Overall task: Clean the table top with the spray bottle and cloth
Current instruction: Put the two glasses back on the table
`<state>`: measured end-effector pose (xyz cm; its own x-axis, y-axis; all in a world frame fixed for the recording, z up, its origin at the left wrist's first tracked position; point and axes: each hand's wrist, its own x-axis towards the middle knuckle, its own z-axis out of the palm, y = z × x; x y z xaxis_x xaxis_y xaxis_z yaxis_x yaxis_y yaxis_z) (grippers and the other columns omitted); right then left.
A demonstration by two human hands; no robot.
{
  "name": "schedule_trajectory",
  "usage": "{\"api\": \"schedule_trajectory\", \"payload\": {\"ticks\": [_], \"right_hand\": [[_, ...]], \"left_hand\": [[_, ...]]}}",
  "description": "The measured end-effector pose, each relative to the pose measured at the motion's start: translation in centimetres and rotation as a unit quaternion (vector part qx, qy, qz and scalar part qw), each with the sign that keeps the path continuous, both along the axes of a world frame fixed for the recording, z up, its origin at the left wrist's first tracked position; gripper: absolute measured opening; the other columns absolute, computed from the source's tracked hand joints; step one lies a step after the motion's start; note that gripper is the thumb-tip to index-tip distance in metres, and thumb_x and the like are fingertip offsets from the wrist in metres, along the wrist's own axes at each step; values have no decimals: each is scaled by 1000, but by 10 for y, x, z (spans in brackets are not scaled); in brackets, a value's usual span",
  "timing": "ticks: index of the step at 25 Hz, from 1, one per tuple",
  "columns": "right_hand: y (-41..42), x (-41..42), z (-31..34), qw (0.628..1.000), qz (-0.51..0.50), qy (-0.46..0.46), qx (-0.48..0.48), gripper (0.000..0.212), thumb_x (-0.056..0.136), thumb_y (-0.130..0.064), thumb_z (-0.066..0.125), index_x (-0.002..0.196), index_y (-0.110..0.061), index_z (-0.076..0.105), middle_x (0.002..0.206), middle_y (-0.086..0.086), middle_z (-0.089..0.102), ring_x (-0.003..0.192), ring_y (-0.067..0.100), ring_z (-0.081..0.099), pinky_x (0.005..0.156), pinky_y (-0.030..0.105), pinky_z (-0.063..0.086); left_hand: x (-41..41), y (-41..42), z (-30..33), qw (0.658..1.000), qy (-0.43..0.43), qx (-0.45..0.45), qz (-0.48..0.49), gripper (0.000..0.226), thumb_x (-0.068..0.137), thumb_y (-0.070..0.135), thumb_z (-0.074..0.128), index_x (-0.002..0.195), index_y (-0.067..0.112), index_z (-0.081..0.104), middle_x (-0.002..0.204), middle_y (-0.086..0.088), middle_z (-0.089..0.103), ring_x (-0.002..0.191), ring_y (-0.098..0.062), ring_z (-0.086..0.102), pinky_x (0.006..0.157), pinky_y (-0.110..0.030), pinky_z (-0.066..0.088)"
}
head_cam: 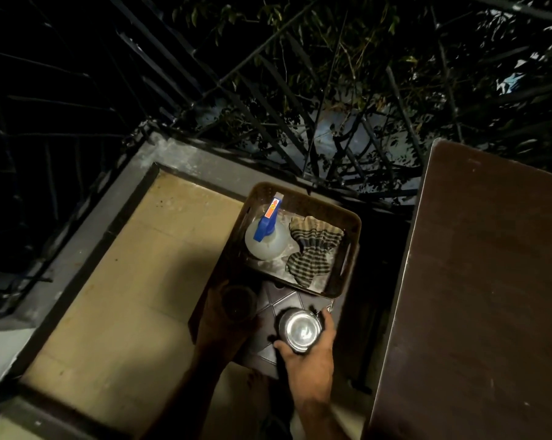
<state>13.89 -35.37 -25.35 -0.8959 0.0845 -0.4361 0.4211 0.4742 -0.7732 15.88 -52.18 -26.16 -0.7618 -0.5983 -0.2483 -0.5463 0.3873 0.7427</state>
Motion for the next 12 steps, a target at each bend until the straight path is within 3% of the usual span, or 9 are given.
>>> {"api": "schedule_trajectory", "payload": {"ticks": [3, 7, 12], "right_hand": [[2, -3, -6, 1000, 12, 5, 24, 89, 56, -20, 93, 128, -42, 44, 124, -11, 57, 116, 13, 55, 102, 31, 45], [9, -9, 6, 999, 39, 13, 13, 85, 57, -20, 93, 122, -44, 45, 119, -14, 54, 108, 6, 55, 94, 19, 44], [17, -17, 49, 994, 90, 54, 1, 76, 56, -33, 90, 121, -40, 51, 118, -21, 53, 103, 1, 57, 88, 16, 48]], "left_hand": [[1, 0, -4, 999, -46, -7, 7, 90, 55, 20, 99, 132, 0, 59, 126, -17, 66, 116, -38, 64, 91, -32, 45], [5, 3, 12, 996, -47, -64, 25, 89, 57, 47, 89, 131, 7, 60, 121, -11, 69, 109, -35, 69, 90, -40, 55], [5, 7, 57, 997, -45, -54, 14, 82, 61, 51, 87, 128, 12, 60, 122, -8, 67, 110, -30, 67, 95, -40, 55]]}}
